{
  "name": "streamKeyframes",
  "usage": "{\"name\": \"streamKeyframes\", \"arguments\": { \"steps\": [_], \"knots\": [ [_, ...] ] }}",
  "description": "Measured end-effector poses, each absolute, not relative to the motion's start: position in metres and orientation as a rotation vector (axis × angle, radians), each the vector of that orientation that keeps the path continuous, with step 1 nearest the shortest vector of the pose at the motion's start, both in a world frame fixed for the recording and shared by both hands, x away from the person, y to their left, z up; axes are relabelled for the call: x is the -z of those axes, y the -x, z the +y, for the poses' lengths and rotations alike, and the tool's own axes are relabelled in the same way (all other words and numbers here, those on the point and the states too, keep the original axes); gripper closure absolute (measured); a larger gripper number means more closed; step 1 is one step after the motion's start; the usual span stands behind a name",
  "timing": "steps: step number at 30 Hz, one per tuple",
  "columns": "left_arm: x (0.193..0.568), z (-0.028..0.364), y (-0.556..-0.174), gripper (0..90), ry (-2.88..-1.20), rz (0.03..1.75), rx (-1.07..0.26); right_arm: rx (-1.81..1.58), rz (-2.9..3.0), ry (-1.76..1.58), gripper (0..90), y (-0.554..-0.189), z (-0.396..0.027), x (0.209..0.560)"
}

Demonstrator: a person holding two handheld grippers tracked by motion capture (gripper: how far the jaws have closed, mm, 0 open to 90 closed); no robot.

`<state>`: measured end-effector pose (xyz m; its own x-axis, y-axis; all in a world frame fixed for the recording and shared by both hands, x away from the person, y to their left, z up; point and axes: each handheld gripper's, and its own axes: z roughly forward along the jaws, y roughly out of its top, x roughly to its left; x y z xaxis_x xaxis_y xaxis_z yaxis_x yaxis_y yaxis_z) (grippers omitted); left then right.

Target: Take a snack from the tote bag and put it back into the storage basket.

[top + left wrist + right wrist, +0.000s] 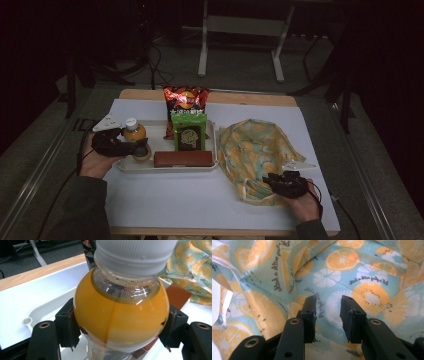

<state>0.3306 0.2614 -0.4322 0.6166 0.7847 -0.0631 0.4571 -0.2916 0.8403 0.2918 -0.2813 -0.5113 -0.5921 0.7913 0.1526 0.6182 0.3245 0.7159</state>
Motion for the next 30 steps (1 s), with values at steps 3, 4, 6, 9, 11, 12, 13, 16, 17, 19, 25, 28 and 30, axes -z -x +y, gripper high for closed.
{"name": "streamKeyframes", "arguments": {
  "steps": [3,4,6,9,11,12,13,16,17,19,25,28,30],
  "knots": [
    [0.434,0.262,-0.331,30.1,-1.942,0.982,-0.451,-1.123,2.363,-1.284,65.7,-0.292,-0.281,0.512],
    [0.436,0.262,-0.331,30.1,-1.947,0.979,-0.447,-1.124,2.362,-1.286,65.7,-0.292,-0.281,0.511],
    [0.439,0.262,-0.33,30.1,-1.946,0.976,-0.438,-1.123,2.363,-1.284,65.8,-0.292,-0.281,0.511],
    [0.441,0.261,-0.33,30.1,-1.954,0.969,-0.433,-1.122,2.365,-1.286,65.7,-0.292,-0.281,0.512],
    [0.443,0.26,-0.33,30.0,-1.958,0.968,-0.429,-1.12,2.366,-1.286,65.7,-0.292,-0.281,0.512],
    [0.445,0.259,-0.33,30.0,-1.967,0.965,-0.432,-1.12,2.366,-1.286,65.7,-0.292,-0.281,0.512],
    [0.446,0.258,-0.33,30.0,-1.968,0.966,-0.432,-1.119,2.366,-1.286,65.7,-0.292,-0.281,0.512],
    [0.447,0.256,-0.329,30.0,-1.979,0.957,-0.432,-1.121,2.365,-1.285,65.7,-0.292,-0.281,0.512],
    [0.448,0.255,-0.329,30.0,-1.98,0.956,-0.43,-1.122,2.365,-1.284,65.7,-0.292,-0.281,0.512],
    [0.45,0.255,-0.328,29.9,-1.98,0.957,-0.43,-1.123,2.365,-1.284,65.7,-0.292,-0.281,0.511],
    [0.457,0.255,-0.327,29.9,-1.992,0.963,-0.422,-1.122,2.365,-1.286,65.7,-0.292,-0.281,0.512],
    [0.461,0.256,-0.327,29.9,-1.994,0.966,-0.411,-1.121,2.365,-1.286,65.7,-0.292,-0.281,0.512],
    [0.464,0.256,-0.327,29.8,-1.999,0.961,-0.395,-1.12,2.366,-1.287,65.7,-0.292,-0.281,0.512]
  ]
}}
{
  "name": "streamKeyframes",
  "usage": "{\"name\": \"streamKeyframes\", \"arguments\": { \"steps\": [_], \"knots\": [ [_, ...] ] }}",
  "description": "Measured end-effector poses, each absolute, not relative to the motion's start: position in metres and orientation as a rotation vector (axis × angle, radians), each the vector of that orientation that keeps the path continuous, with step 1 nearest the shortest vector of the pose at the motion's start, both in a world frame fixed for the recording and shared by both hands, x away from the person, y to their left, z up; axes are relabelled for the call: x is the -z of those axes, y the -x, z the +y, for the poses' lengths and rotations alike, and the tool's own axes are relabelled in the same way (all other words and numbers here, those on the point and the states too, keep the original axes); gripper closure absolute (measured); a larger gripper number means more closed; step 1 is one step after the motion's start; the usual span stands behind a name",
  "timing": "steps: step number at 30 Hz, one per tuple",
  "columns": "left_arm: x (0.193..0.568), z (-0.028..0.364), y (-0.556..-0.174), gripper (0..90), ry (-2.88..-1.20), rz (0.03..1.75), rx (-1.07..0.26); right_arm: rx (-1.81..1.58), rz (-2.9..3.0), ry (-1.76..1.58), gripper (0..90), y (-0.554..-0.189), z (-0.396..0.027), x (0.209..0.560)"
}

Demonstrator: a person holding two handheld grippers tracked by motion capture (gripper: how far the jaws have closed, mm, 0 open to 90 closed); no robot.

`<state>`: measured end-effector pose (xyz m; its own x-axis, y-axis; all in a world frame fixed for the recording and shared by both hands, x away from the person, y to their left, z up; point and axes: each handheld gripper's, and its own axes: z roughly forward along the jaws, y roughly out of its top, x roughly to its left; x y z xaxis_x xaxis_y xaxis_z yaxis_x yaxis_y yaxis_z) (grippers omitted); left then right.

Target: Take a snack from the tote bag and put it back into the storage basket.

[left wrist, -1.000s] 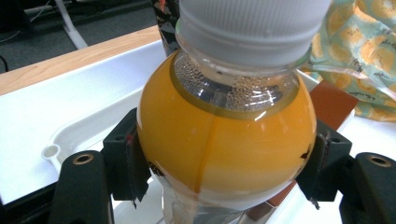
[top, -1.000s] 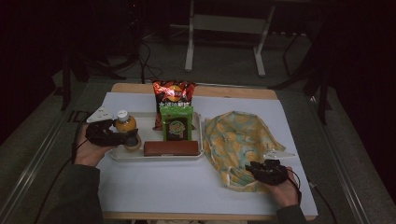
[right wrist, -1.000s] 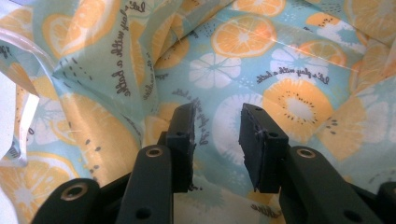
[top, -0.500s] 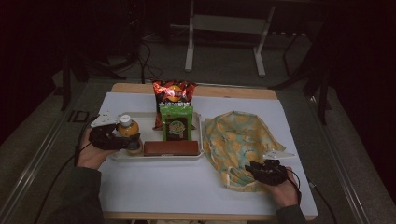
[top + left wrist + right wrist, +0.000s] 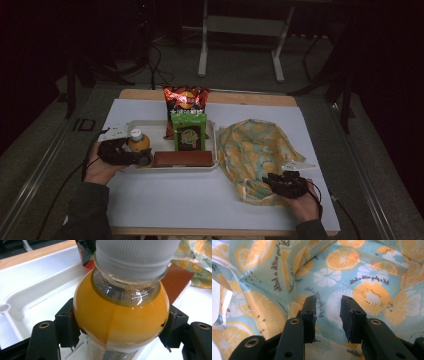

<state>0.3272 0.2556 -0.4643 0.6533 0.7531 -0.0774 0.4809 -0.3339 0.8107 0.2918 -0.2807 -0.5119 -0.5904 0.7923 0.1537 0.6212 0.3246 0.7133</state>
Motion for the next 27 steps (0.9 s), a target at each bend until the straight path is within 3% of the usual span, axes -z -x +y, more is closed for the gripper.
{"name": "streamKeyframes", "arguments": {
  "steps": [16,27],
  "knots": [
    [0.4686,0.2528,-0.3242,29.5,-2.049,0.931,-0.401,-1.12,2.369,-1.287,65.5,-0.2917,-0.2801,0.5121],
    [0.4721,0.2571,-0.329,24.2,-2.027,0.974,-0.293,-1.118,2.371,-1.285,65.3,-0.2917,-0.2801,0.5123]
  ]
}}
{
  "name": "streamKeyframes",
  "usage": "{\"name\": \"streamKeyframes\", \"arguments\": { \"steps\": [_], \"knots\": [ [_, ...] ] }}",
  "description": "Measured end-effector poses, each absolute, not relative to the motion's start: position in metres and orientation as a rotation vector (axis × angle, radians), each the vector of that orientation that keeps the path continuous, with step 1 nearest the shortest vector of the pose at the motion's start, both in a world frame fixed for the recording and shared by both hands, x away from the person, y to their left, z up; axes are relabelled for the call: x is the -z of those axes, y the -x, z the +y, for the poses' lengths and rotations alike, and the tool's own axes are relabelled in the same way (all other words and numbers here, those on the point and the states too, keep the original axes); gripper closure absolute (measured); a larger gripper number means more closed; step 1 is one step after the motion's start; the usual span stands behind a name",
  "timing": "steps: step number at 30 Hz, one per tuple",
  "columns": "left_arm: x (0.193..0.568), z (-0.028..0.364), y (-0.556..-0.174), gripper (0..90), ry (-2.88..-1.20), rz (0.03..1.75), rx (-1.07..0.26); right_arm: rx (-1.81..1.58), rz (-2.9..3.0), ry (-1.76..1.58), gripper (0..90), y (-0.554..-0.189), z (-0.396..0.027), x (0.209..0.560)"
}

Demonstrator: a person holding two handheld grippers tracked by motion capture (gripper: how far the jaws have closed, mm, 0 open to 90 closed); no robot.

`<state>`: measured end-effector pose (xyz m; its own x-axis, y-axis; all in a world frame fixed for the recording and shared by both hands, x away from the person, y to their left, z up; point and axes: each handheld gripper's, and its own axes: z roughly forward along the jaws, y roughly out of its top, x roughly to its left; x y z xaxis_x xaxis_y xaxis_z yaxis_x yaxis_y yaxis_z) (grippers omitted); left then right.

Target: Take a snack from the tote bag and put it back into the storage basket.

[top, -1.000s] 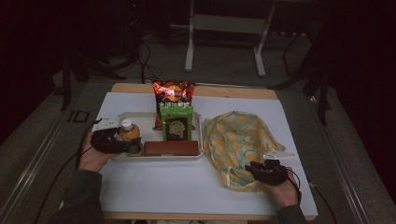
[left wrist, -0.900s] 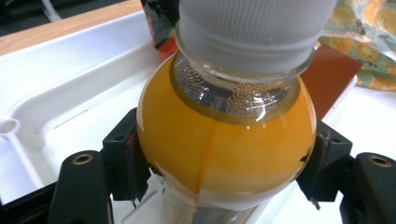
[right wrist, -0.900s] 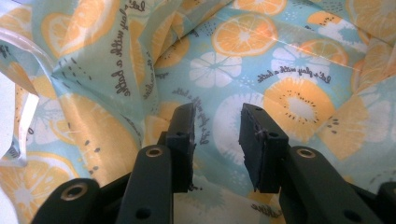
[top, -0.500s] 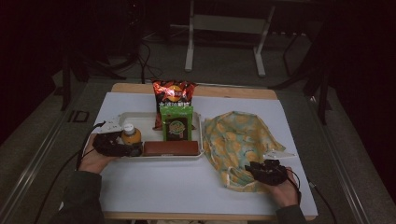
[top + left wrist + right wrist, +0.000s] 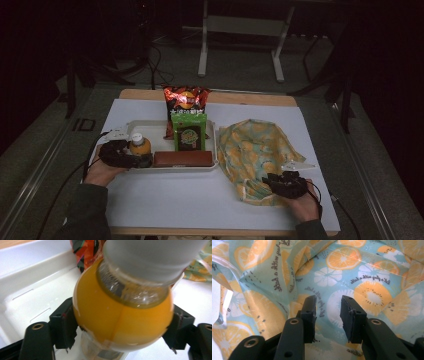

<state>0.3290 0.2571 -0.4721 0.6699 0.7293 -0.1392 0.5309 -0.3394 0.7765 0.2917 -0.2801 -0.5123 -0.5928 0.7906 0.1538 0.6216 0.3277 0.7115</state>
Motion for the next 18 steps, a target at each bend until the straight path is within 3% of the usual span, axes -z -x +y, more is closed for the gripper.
{"name": "streamKeyframes", "arguments": {
  "steps": [18],
  "knots": [
    [0.458,0.266,-0.32,24.3,-1.95,0.961,-0.336,-1.115,2.374,-1.279,65.2,-0.292,-0.28,0.513]
  ]
}}
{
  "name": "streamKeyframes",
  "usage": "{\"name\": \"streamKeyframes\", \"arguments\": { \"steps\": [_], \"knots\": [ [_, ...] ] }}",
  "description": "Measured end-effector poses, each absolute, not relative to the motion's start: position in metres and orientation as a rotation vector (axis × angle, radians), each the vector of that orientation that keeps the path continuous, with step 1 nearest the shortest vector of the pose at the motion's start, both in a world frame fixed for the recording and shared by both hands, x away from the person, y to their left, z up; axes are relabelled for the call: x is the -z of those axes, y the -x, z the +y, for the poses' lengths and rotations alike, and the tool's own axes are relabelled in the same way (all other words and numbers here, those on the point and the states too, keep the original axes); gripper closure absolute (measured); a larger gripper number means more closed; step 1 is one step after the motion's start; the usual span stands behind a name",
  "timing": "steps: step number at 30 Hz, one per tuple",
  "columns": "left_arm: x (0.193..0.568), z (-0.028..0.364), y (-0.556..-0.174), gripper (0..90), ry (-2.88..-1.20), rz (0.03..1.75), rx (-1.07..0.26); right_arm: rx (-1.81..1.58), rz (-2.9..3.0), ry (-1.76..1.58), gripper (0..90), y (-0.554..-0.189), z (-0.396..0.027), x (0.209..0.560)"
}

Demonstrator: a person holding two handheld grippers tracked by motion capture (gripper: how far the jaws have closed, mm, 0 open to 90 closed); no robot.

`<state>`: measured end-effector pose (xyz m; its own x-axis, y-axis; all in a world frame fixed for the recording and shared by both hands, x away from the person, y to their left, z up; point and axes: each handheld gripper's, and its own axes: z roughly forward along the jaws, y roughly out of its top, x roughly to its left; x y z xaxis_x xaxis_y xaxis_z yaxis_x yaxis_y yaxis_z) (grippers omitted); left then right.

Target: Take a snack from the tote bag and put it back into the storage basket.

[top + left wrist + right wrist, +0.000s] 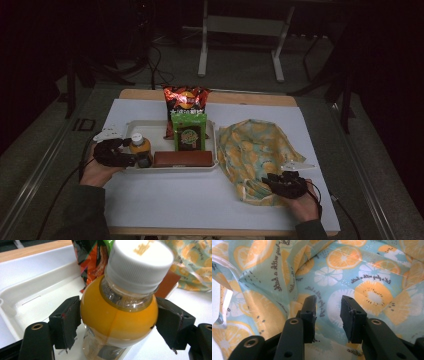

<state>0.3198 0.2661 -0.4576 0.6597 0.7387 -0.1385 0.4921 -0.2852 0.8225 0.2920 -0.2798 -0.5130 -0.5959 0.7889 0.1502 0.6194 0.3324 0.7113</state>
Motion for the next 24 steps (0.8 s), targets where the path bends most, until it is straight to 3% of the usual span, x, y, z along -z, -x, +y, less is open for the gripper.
{"name": "streamKeyframes", "arguments": {
  "steps": [9,24],
  "knots": [
    [0.45,0.275,-0.311,25.8,-1.922,0.956,-0.356,-1.116,2.377,-1.277,64.7,-0.292,-0.28,0.513],
    [0.443,0.289,-0.296,44.4,-1.889,0.945,-0.395,-1.117,2.378,-1.277,64.4,-0.292,-0.279,0.513]
  ]
}}
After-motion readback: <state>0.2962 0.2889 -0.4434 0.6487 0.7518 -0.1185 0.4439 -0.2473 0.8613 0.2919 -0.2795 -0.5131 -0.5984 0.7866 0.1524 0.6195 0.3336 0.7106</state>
